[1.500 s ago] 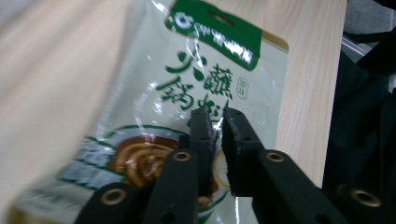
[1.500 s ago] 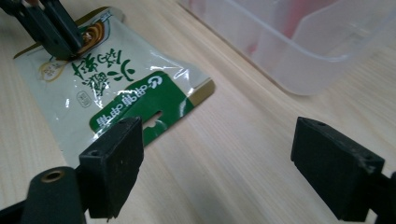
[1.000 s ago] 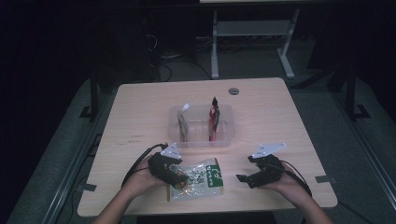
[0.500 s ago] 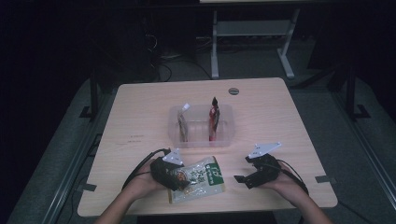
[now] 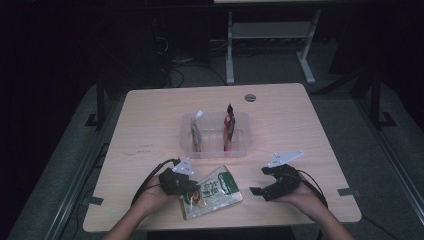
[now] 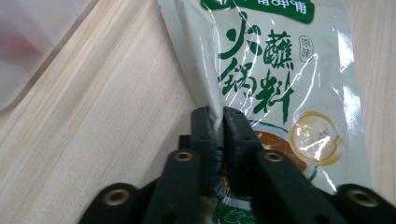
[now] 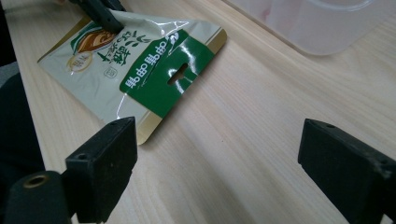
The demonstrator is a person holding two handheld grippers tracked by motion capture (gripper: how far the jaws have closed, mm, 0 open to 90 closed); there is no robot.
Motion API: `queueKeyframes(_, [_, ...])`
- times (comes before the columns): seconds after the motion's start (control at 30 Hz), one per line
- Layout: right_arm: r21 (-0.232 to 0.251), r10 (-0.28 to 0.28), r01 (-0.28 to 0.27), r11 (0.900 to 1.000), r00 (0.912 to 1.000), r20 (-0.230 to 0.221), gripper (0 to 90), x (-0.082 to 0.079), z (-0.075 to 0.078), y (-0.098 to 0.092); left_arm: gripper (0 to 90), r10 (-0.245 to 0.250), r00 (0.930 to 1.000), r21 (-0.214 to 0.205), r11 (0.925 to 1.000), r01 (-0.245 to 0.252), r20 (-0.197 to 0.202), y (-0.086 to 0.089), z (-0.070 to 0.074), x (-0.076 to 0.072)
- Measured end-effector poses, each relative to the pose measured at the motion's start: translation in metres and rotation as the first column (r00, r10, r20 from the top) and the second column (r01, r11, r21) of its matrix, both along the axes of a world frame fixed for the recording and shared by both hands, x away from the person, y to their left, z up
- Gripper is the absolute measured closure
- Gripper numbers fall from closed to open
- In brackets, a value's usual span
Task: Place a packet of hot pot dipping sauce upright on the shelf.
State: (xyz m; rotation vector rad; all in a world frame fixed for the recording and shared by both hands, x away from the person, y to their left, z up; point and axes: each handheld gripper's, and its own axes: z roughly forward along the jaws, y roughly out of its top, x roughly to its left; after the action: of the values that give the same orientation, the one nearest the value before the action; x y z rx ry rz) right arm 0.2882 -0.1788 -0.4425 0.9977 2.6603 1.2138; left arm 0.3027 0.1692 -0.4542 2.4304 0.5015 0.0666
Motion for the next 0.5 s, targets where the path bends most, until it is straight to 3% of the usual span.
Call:
queueKeyframes(0.17, [-0.012,0.022,-0.021,0.9997,0.9997,0.008,15.4,-0.001,-0.001,0.001,89.0,0.014,0.9997,-0.026,0.9996,-0.015,-0.022,0.003,0.001,0.001])
queueKeyframes(0.33, [-0.018,0.021,-0.021,0.9996,0.9997,0.012,19.3,-0.001,0.001,0.003,89.9,0.028,0.9987,-0.081,0.9962,-0.032,-0.042,0.006,0.006,0.001])
queueKeyframes(0.5, [-0.010,0.038,-0.038,0.9992,0.9993,0.002,22.2,-0.001,0.002,0.005,90.0,0.021,0.9996,-0.103,0.9944,-0.022,-0.017,0.006,0.014,-0.002])
